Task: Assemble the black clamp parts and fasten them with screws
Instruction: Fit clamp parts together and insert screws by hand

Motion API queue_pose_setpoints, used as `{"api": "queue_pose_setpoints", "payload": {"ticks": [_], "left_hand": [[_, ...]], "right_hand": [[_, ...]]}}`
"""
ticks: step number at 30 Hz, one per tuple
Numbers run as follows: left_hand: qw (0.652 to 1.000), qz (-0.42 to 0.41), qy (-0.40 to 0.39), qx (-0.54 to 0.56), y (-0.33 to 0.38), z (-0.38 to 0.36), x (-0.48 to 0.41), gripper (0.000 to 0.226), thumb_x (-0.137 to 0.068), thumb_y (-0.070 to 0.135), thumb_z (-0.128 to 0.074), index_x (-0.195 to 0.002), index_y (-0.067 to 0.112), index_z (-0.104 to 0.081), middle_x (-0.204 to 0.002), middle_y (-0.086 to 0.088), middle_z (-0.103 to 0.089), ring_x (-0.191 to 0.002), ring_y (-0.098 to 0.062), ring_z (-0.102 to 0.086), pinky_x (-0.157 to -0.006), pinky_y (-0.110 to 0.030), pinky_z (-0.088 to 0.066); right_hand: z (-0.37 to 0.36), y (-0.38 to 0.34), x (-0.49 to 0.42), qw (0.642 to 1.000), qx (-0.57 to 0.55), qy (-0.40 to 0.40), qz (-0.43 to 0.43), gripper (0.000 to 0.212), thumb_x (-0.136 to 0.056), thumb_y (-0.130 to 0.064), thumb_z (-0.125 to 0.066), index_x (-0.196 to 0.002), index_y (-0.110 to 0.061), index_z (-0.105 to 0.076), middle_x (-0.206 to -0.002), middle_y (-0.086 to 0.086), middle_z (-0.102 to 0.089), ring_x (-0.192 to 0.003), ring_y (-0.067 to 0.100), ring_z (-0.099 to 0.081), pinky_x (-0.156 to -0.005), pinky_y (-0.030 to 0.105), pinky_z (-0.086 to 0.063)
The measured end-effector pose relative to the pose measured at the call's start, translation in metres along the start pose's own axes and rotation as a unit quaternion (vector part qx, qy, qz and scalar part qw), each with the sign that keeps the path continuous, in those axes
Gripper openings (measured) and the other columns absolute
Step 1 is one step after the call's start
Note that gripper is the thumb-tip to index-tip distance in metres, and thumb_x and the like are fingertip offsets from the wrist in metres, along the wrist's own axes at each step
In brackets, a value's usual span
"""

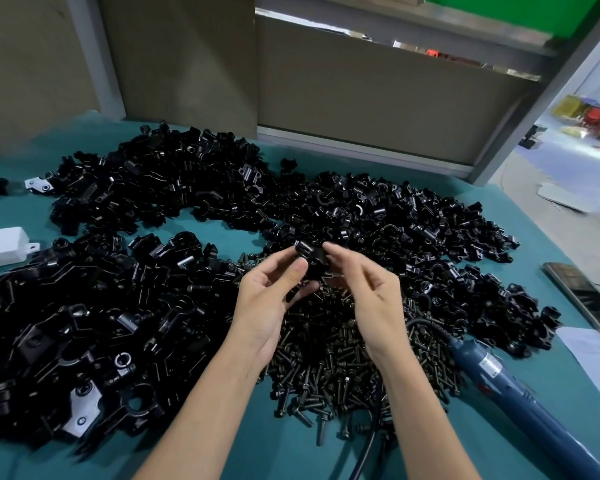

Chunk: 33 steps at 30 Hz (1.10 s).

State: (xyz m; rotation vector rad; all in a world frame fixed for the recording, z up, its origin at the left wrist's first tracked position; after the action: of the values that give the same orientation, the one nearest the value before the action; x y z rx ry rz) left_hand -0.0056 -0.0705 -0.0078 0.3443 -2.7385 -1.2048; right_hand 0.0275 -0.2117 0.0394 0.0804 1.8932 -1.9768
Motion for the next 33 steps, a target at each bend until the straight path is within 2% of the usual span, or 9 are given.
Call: {"api": "queue_pose_setpoints", "payload": {"ticks": [3,8,15,18,21,23,28,31,33], "left_hand": [[0.995,0.007,0.018,0.096,0.003,0.006,-0.002,0.033,-0.079,0.017,-0.07,-0.109,0.004,-0.066,-0.118,-0.016,-0.07,-0.105,-0.026,-0.068,-0.082,-0.035,-0.06],[0.989,0.006,0.02,0.147,0.003,0.008,-0.002,0.032,-0.088,0.016,-0.06,-0.116,0.001,-0.056,-0.123,-0.02,-0.068,-0.111,-0.035,-0.069,-0.086,-0.035,-0.059],[0.99,0.0,0.044,0.138,0.003,0.015,-0.005,0.029,-0.087,0.017,-0.061,-0.113,0.002,-0.058,-0.124,-0.019,-0.068,-0.113,-0.034,-0.068,-0.089,-0.035,-0.058],[0.991,-0.004,0.041,0.13,0.004,0.014,-0.005,0.029,-0.087,0.018,-0.061,-0.111,0.002,-0.058,-0.122,-0.019,-0.069,-0.112,-0.033,-0.068,-0.089,-0.034,-0.058],[0.992,-0.006,0.037,0.122,0.004,0.014,-0.005,0.031,-0.087,0.019,-0.062,-0.113,0.002,-0.057,-0.122,-0.018,-0.068,-0.111,-0.032,-0.069,-0.089,-0.035,-0.058],[0.992,-0.005,0.036,0.119,0.003,0.014,-0.006,0.032,-0.087,0.019,-0.062,-0.113,0.002,-0.057,-0.122,-0.018,-0.068,-0.111,-0.033,-0.068,-0.089,-0.035,-0.058],[0.993,0.0,0.032,0.115,0.002,0.012,-0.005,0.031,-0.086,0.019,-0.063,-0.111,0.003,-0.058,-0.121,-0.018,-0.069,-0.112,-0.034,-0.068,-0.087,-0.036,-0.058],[0.993,0.001,0.032,0.116,0.001,0.012,-0.005,0.03,-0.085,0.019,-0.063,-0.11,0.003,-0.059,-0.12,-0.017,-0.069,-0.111,-0.033,-0.068,-0.087,-0.036,-0.058],[0.993,0.002,0.032,0.115,0.002,0.012,-0.004,0.03,-0.086,0.019,-0.062,-0.11,0.002,-0.059,-0.12,-0.017,-0.069,-0.11,-0.033,-0.068,-0.087,-0.036,-0.058]], "right_hand": [[0.027,0.001,-0.004,0.997,0.032,0.072,-0.003,0.035,-0.102,-0.035,-0.041,-0.118,-0.023,-0.069,-0.108,-0.006,-0.075,-0.1,0.014,-0.07,-0.085,0.028,-0.057],[0.074,0.001,-0.007,0.974,0.152,0.169,0.004,0.025,-0.103,-0.015,-0.052,-0.101,-0.03,-0.071,-0.094,-0.01,-0.074,-0.089,0.007,-0.069,-0.082,0.026,-0.055],[0.07,0.01,-0.019,0.952,0.291,0.078,-0.044,0.022,-0.092,-0.01,-0.068,-0.088,-0.031,-0.073,-0.08,-0.015,-0.07,-0.073,-0.008,-0.061,-0.065,0.005,-0.044],[0.053,0.016,-0.021,0.933,0.353,0.011,-0.071,0.004,-0.088,-0.025,-0.075,-0.087,-0.029,-0.075,-0.076,-0.013,-0.069,-0.071,-0.001,-0.061,-0.06,0.008,-0.045],[0.037,0.021,-0.017,0.901,0.426,-0.031,-0.078,0.02,-0.081,-0.04,-0.08,-0.092,-0.023,-0.077,-0.086,-0.008,-0.069,-0.082,0.006,-0.063,-0.073,0.022,-0.053],[0.035,0.02,-0.016,0.894,0.439,-0.03,-0.082,0.024,-0.079,-0.04,-0.081,-0.094,-0.021,-0.077,-0.092,-0.005,-0.069,-0.093,0.013,-0.062,-0.081,0.032,-0.053],[0.05,0.014,-0.02,0.913,0.401,0.024,-0.078,0.006,-0.092,-0.023,-0.071,-0.095,-0.021,-0.075,-0.083,-0.009,-0.067,-0.076,0.003,-0.06,-0.06,0.009,-0.045],[0.065,0.013,-0.026,0.9,0.424,0.065,-0.083,0.014,-0.097,-0.012,-0.061,-0.098,-0.016,-0.074,-0.072,-0.009,-0.063,-0.066,0.019,-0.063,-0.057,0.033,-0.054],[0.066,0.018,-0.033,0.884,0.454,0.054,-0.097,0.015,-0.097,-0.015,-0.06,-0.094,-0.014,-0.075,-0.064,-0.005,-0.063,-0.052,0.016,-0.055,-0.05,0.03,-0.046]]}}
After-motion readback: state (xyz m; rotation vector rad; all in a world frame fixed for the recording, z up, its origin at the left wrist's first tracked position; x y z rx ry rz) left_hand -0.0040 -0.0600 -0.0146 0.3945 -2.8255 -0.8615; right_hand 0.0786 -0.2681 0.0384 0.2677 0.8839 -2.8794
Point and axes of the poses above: each hand's wrist, its own x-axis away from the middle knuckle, its own z-axis out of the back of the hand, y = z × x, the point moved 9 cm from there along -x, towards the middle knuckle
